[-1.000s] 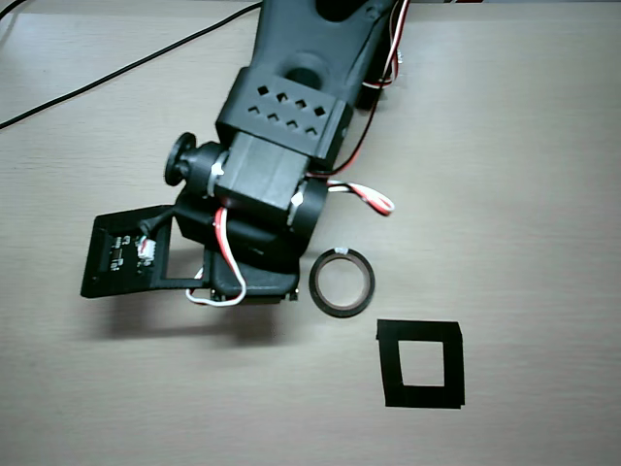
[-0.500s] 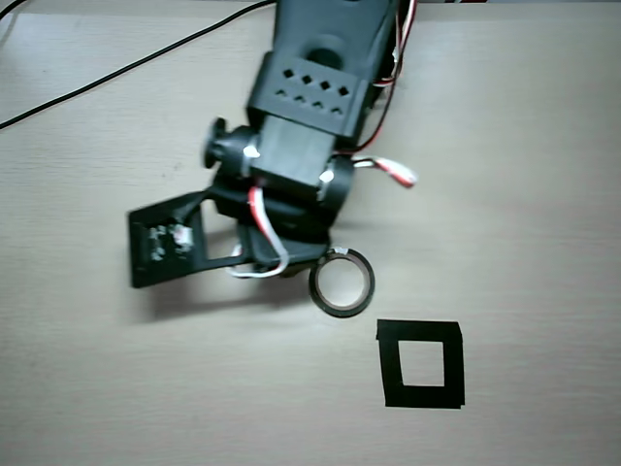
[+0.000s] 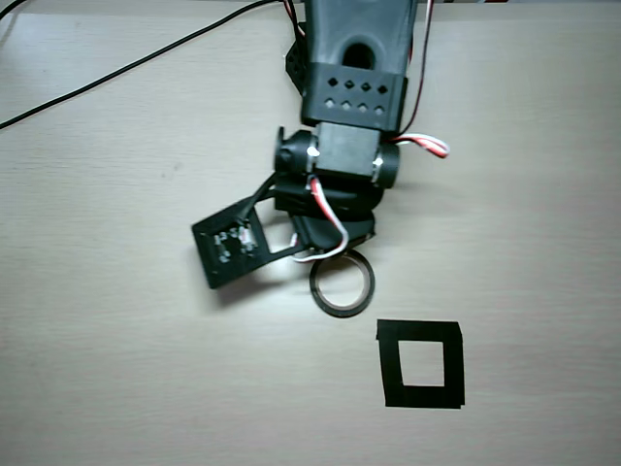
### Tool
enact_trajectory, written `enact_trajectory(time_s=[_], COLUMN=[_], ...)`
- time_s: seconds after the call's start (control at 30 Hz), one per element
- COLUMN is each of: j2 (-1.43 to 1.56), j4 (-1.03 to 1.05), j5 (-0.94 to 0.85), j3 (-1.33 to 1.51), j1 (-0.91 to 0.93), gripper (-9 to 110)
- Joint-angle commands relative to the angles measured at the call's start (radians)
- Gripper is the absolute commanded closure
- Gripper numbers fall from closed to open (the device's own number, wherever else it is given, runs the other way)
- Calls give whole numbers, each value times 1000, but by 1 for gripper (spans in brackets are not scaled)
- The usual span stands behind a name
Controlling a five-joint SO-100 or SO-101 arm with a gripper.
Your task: Grasp a tape and put it in the target area.
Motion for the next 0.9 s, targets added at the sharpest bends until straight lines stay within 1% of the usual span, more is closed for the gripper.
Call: enact_trajectory(time_s=[0.0,0.6,0.87], j2=[-5,-156,-186], j4=[-37,-179,-224], j5=[-12,-31,-2], j3=[2,18,38], j1=[-11,-32,-97], gripper=[91,89,91])
